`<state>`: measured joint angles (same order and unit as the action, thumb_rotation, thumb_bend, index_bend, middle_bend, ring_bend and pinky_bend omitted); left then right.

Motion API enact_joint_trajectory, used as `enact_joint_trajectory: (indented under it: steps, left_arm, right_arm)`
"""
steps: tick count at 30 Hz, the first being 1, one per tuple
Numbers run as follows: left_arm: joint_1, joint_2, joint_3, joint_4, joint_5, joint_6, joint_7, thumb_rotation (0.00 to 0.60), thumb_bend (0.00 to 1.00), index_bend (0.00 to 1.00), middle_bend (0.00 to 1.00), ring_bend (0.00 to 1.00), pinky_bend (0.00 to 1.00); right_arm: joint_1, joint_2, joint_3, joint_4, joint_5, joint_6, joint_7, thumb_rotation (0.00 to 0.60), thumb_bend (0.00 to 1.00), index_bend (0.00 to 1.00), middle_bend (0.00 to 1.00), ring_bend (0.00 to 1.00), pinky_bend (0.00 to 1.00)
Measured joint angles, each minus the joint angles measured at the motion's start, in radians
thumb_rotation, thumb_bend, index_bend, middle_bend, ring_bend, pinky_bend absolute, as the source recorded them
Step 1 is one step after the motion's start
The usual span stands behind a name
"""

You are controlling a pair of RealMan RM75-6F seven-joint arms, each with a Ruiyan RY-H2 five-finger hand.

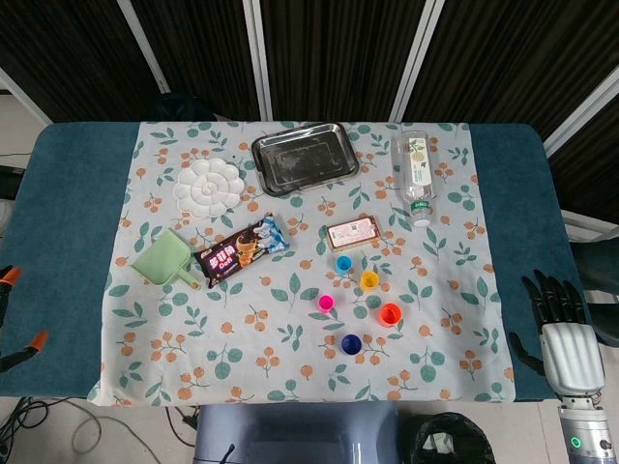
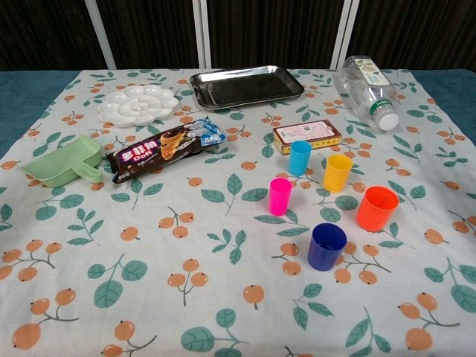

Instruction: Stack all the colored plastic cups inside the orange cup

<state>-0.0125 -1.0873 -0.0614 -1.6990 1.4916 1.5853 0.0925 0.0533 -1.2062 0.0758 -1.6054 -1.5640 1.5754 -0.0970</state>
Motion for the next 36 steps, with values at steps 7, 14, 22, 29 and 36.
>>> enact_joint_trajectory:
  steps: [7,14,22,29,36]
  left_arm:
    - [0.0,0.0,0.0,0.0,-0.003,-0.001,0.004,0.6,0.18,0.08,0.08,0.0,0.0]
    - [0.003,0.003,-0.001,-0.003,-0.009,0.001,0.008,0.6,0.18,0.09,0.08,0.0,0.0]
    - [0.001,0.001,-0.001,-0.001,-0.008,-0.002,0.014,0.6,0.18,0.09,0.08,0.0,0.0]
    - [0.002,-0.002,-0.001,-0.001,-0.011,-0.001,0.014,0.6,0.18,0.09,0.08,0.0,0.0]
    - [0.006,-0.002,-0.004,-0.004,-0.024,0.002,0.012,0.6,0.18,0.09,0.08,0.0,0.0]
  right_arm:
    - [0.001,0.0,-0.001,0.001,0.001,-0.003,-0.001,0.6,0.41,0.04,0.0,0.02,0.0]
    - [0.001,0.002,-0.001,-0.003,0.007,-0.007,-0.006,0.6,0.41,0.04,0.0,0.02,0.0]
    - [0.001,0.018,-0.003,-0.023,0.018,-0.022,0.012,0.6,0.41,0.04,0.0,0.02,0.0]
    - [0.007,0.038,-0.019,-0.038,0.001,-0.046,0.079,0.6,0.41,0.04,0.0,0.02,0.0]
    - [0.016,0.053,-0.041,-0.052,-0.064,-0.047,0.143,0.6,0.41,0.04,0.0,0.02,0.0]
